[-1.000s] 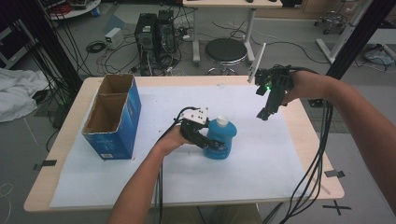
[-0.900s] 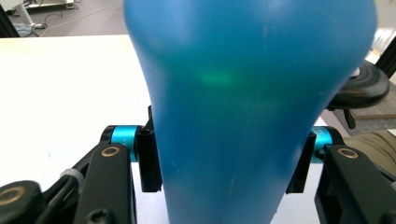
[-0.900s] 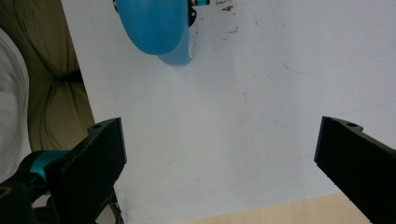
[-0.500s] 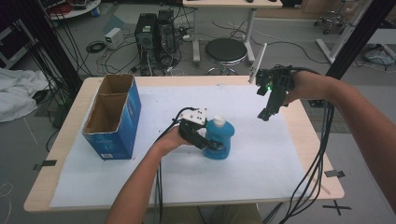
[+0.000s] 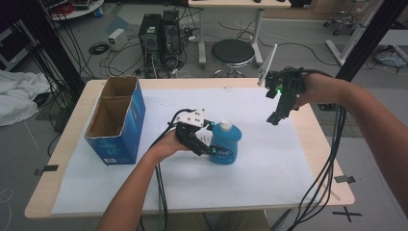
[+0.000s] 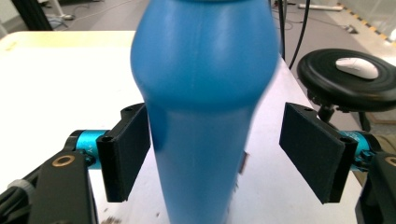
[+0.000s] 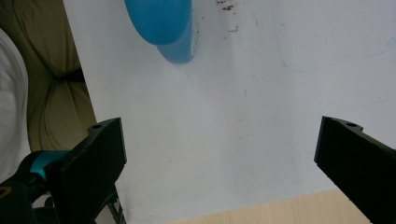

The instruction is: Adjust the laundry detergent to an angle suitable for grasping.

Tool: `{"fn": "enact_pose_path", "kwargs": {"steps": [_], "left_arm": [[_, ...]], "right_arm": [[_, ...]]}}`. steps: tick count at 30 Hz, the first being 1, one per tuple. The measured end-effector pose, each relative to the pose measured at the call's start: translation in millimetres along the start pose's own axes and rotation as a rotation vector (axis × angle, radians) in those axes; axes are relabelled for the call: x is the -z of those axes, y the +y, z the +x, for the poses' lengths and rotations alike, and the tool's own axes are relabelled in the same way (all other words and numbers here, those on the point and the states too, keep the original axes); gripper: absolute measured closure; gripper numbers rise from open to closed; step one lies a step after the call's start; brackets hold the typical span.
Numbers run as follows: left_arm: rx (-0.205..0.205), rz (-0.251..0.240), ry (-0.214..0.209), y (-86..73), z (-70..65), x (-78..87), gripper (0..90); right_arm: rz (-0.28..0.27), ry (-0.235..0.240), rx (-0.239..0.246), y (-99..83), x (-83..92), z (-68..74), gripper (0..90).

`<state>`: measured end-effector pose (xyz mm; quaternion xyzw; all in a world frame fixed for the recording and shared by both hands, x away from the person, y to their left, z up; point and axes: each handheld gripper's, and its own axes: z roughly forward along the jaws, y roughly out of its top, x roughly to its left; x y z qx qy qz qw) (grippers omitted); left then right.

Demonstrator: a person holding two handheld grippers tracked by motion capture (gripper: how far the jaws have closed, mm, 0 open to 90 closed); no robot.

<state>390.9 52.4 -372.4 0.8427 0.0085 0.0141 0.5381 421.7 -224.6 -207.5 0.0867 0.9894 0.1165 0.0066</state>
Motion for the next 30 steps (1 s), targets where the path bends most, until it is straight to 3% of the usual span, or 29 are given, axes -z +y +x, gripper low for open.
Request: {"fn": "enact_pose_path", "kwargs": {"steps": [5, 12, 16, 20, 21, 22, 24, 26, 30], "left_arm": [[-0.016, 0.037, 0.062, 8.1, -12.7, 18.1, 24.8], [0.066, 0.066, 0.155, 26.9, -22.4, 43.3, 24.8], [0.031, 0.138, 0.21, 39.3, -25.2, 54.4, 24.8], [0.03, 0.221, 0.196, 44.7, -20.4, 58.7, 24.8], [0.03, 0.221, 0.196, 44.7, -20.4, 58.7, 24.8], [0.011, 0.263, 0.161, 46.4, -17.8, 60.2, 24.8], [0.023, 0.283, 0.163, 49.2, -15.5, 60.2, 23.9], [0.038, 0.312, 0.171, 52.5, -11.6, 59.9, 6.9], [0.017, 0.385, 0.175, 63.6, -3.3, 63.8, 6.8]], "right_arm": [[-0.002, -0.006, 0.001, 0.6, 1.0, 1.6, 1.2], [-0.026, -0.012, 0.002, 2.1, 3.6, 2.4, 1.1], [-0.026, -0.016, 0.002, 2.9, 3.9, 2.9, 1.1], [-0.028, -0.021, -0.004, 2.9, 5.1, 4.3, 1.2], [-0.028, -0.021, -0.004, 2.9, 5.1, 4.3, 1.2], [-0.029, -0.024, -0.001, 2.6, 5.5, 4.3, 1.2], [-0.035, -0.027, 0.003, 1.7, 6.2, 4.9, 1.1], [-0.033, -0.03, -0.004, 1.3, 6.6, 5.3, 1.2], [-0.031, -0.031, -0.001, 1.4, 6.5, 5.8, 1.2]]}}
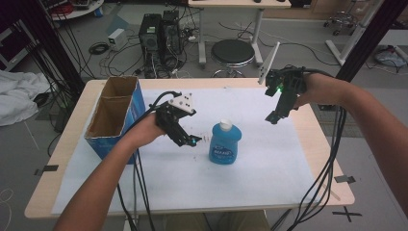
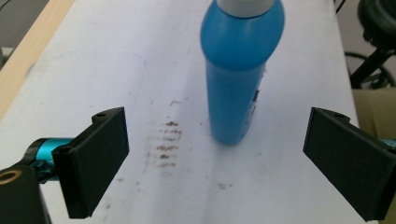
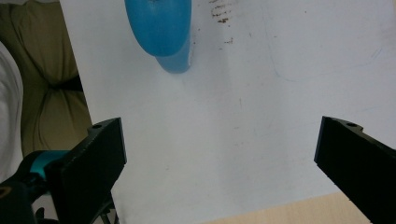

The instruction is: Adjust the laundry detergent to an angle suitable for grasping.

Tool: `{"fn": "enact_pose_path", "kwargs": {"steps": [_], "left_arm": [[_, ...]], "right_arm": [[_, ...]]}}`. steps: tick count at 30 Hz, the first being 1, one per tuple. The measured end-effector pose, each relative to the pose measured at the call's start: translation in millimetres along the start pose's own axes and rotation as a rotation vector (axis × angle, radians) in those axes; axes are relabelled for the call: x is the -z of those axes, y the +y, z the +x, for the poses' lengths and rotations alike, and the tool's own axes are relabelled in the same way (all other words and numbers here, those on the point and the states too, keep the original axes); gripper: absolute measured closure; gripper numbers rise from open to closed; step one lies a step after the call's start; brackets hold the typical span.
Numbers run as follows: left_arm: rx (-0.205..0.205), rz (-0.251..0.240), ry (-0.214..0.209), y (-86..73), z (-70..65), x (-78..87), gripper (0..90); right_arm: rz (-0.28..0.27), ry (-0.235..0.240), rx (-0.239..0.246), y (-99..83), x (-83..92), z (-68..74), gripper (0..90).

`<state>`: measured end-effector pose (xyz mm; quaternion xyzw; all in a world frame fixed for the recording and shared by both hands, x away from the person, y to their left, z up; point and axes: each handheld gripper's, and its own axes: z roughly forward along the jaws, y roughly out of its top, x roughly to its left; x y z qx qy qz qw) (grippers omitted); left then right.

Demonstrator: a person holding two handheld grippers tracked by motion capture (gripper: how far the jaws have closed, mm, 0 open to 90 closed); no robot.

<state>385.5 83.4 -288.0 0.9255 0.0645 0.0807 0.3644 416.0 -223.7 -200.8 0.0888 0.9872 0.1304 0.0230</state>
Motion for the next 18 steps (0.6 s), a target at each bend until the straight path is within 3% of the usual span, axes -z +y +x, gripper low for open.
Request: {"fn": "enact_pose_path", "kwargs": {"steps": [2, 7, 11, 12, 14, 16, 18], "left_arm": [[0.0, 0.062, 0.016, 5.3, 6.6, 3.4, 1.9], [-0.023, 0.181, 0.048, 18.5, 20.0, 9.3, 1.6], [-0.043, 0.282, 0.031, 26.8, 32.0, 11.3, 1.7], [-0.037, 0.298, 0.023, 28.3, 35.3, 11.7, 1.7], [-0.038, 0.325, 0.051, 31.7, 40.6, 12.7, 1.7], [-0.044, 0.327, 0.08, 34.0, 45.6, 14.2, 1.7], [-0.029, 0.333, 0.078, 34.8, 52.0, 16.8, 1.7]], "right_arm": [[-0.003, -0.001, 0.004, -0.2, 0.1, -0.4, 1.1], [-0.006, -0.002, 0.006, -0.8, 0.0, -1.9, 1.2], [-0.004, -0.003, 0.011, -0.6, -0.9, -3.1, 1.2], [-0.001, -0.003, 0.01, -0.4, -0.9, -3.1, 1.2], [-0.001, -0.003, 0.006, 0.1, -1.4, -3.1, 1.2], [-0.005, -0.002, 0.008, 0.4, -2.0, -3.9, 1.2], [-0.003, -0.001, 0.003, 0.8, -2.2, -4.3, 1.2]]}}
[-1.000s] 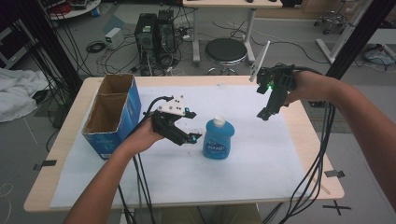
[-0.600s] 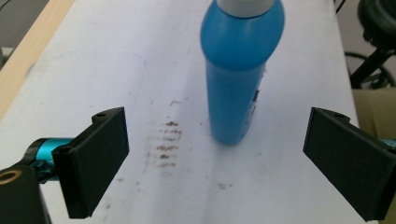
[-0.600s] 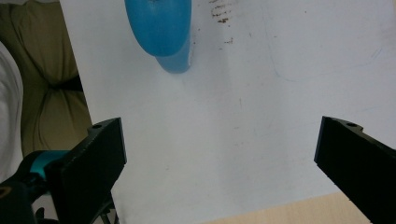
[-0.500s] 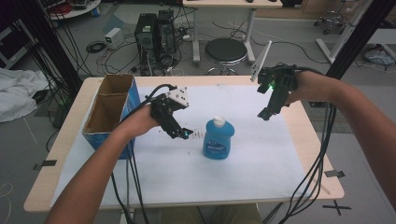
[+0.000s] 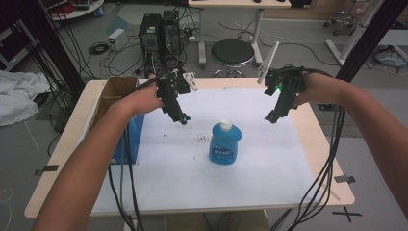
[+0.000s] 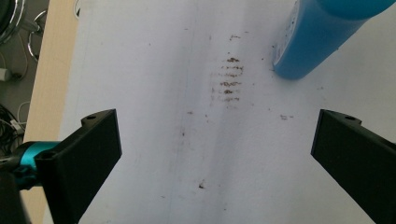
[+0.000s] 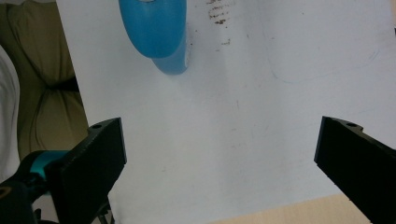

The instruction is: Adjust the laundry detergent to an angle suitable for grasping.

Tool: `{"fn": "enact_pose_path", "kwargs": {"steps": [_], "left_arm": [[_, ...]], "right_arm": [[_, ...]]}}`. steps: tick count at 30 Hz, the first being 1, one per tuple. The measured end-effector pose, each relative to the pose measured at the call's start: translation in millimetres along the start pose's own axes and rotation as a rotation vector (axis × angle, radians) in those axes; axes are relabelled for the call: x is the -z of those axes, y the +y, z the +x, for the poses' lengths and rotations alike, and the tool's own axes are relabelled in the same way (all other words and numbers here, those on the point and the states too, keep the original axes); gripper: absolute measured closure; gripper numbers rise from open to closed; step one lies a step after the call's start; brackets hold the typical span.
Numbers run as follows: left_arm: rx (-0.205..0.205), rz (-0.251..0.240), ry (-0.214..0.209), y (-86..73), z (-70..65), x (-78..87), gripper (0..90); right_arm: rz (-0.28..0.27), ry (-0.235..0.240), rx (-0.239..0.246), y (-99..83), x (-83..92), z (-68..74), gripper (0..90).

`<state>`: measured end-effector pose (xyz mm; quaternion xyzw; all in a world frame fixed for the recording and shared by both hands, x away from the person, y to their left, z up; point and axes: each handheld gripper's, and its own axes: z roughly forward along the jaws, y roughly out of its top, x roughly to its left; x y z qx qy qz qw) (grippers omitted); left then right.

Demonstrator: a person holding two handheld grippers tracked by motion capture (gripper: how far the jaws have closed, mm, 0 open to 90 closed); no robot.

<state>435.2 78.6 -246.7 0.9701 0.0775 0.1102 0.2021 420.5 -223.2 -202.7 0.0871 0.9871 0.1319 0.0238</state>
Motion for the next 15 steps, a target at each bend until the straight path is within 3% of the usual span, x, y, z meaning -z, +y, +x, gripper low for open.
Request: {"fn": "enact_pose_path", "kwargs": {"steps": [2, 6, 10, 15], "left_arm": [[0.027, 0.02, -0.026, -0.2, 4.7, 0.0, 1.7], [0.009, 0.067, -0.05, 0.8, 10.6, -0.6, 1.7], [-0.004, 0.079, -0.043, 1.8, 17.3, -3.1, 1.7], [-0.017, 0.055, -0.056, 2.9, 22.6, -7.6, 1.8]], "right_arm": [[0.001, 0.001, -0.001, 0.4, -0.6, -0.2, 1.1], [0.0, 0.002, 0.004, 1.8, -1.7, -1.3, 1.1], [-0.001, 0.006, 0.008, 3.7, -3.2, -2.5, 1.2], [-0.003, 0.012, 0.013, 5.6, -5.7, -5.6, 1.2]]}}
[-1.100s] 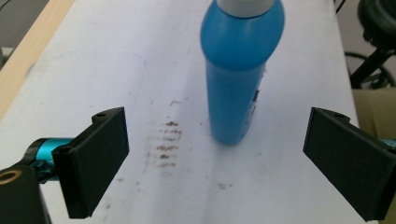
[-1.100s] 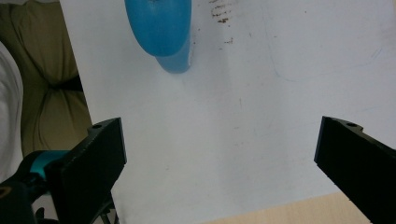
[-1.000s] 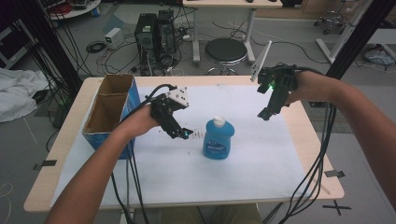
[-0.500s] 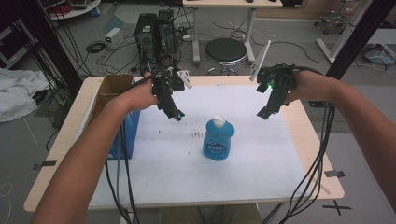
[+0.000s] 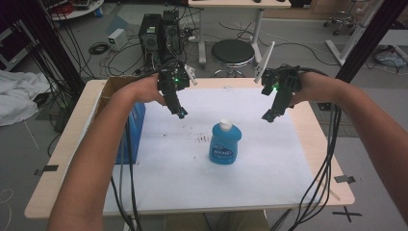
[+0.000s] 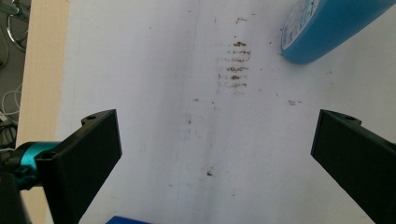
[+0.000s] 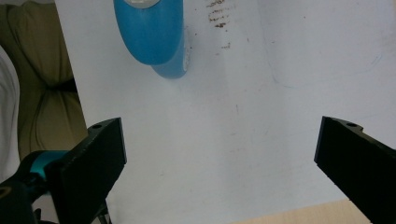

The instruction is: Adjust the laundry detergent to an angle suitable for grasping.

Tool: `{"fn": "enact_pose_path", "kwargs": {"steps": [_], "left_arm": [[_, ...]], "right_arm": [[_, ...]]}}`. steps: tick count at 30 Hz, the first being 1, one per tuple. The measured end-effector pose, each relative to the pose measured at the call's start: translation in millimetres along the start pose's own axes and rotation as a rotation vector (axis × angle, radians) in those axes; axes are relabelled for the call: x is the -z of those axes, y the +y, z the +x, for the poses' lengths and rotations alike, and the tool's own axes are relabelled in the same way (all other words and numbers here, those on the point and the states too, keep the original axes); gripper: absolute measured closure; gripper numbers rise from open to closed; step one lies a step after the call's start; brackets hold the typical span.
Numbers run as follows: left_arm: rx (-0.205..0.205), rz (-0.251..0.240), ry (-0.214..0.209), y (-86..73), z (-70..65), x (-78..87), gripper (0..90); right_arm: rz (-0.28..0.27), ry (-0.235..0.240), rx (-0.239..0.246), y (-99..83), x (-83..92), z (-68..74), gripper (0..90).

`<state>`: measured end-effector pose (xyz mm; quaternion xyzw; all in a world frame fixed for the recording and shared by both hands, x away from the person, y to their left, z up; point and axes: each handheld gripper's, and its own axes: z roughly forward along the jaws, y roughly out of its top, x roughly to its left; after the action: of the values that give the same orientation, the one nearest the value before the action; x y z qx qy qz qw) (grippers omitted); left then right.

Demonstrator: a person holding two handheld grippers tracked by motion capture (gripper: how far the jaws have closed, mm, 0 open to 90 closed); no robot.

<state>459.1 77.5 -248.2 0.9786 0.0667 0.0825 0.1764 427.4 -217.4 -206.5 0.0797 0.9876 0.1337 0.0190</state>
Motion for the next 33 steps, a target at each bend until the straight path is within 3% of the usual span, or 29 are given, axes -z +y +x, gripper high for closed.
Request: {"fn": "enact_pose_path", "kwargs": {"steps": [5, 10, 20, 33], "left_arm": [[0.022, -0.002, -0.011, 0.7, 1.1, 0.3, 1.7], [0.027, -0.017, 0.004, 0.2, 1.6, 3.2, 1.7], [0.005, -0.01, 0.0, 0.7, 0.0, 1.4, 1.8], [-0.005, 0.001, -0.012, -5.4, -2.4, 4.2, 1.7]], "right_arm": [[0.002, 0.006, 0.002, 1.8, -1.4, -1.9, 1.1], [0.005, 0.009, -0.005, 3.5, -1.3, -2.2, 1.1], [0.001, 0.001, 0.004, 7.2, -2.6, -6.4, 1.2], [-0.008, 0.012, 0.032, 38.1, -10.5, -18.8, 1.2]]}}
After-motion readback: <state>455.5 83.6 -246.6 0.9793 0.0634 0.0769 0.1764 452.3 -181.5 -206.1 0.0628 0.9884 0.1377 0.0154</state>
